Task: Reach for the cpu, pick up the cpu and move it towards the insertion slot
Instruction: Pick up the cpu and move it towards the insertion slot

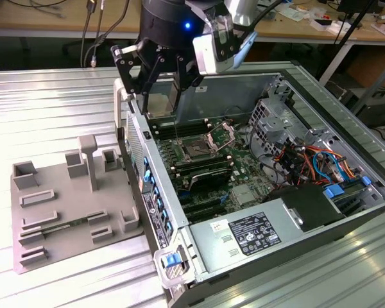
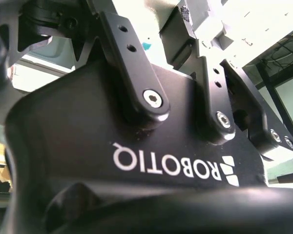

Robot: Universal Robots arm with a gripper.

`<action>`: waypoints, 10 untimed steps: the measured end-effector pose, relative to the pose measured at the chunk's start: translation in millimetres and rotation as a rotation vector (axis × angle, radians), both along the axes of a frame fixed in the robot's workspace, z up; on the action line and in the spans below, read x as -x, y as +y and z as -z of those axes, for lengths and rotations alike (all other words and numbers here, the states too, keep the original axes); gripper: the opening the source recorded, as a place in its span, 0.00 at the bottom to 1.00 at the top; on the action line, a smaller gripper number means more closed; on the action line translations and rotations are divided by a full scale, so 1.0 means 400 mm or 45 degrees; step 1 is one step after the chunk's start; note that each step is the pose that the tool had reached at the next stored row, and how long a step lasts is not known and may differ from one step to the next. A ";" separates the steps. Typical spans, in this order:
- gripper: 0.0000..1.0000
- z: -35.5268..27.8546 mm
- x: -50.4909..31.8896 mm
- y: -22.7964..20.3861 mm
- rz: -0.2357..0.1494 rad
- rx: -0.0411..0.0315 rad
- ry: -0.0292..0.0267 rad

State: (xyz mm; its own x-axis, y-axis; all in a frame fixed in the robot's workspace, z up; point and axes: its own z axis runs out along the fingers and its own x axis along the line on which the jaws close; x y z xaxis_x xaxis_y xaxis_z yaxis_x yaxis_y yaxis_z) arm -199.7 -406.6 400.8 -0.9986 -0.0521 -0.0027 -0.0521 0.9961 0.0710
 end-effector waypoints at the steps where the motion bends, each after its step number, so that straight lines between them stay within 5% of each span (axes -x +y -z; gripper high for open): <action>1: 0.54 0.000 -0.003 0.000 0.000 0.0000 0.0000; 10: 0.54 0.002 -0.025 0.000 0.000 0.0000 0.0000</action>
State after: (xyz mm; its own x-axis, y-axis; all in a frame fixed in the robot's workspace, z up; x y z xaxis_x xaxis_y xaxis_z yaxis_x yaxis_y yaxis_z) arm -189.7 -406.6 400.1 -0.9986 -0.0521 -0.0027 -0.0521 0.9961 0.0710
